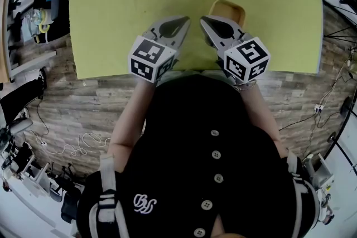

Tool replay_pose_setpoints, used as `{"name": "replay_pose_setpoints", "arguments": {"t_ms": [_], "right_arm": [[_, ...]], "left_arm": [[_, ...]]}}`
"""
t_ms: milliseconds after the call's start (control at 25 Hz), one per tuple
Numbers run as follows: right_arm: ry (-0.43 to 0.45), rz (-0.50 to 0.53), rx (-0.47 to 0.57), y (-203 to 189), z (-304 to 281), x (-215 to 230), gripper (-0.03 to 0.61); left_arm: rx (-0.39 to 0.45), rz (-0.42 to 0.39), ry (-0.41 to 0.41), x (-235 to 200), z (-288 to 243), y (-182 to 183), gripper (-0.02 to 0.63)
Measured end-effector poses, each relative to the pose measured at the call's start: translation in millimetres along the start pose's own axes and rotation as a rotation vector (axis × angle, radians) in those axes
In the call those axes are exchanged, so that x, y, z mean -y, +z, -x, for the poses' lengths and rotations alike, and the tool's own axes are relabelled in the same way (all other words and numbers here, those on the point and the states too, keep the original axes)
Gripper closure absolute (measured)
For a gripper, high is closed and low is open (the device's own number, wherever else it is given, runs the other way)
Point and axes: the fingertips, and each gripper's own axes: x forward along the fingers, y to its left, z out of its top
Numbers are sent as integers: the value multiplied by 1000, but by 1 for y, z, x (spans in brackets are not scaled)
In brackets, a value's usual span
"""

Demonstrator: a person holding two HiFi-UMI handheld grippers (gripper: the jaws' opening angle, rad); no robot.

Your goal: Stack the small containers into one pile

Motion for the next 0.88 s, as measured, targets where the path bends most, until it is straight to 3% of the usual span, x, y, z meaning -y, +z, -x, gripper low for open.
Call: {"name": "replay_pose_setpoints", "arguments": {"t_ms": [880], "right_arm": [[-24,-24,-17,-8,8,12,566]], "left_arm": [[-27,21,-42,7,-7,-9,603]]}}
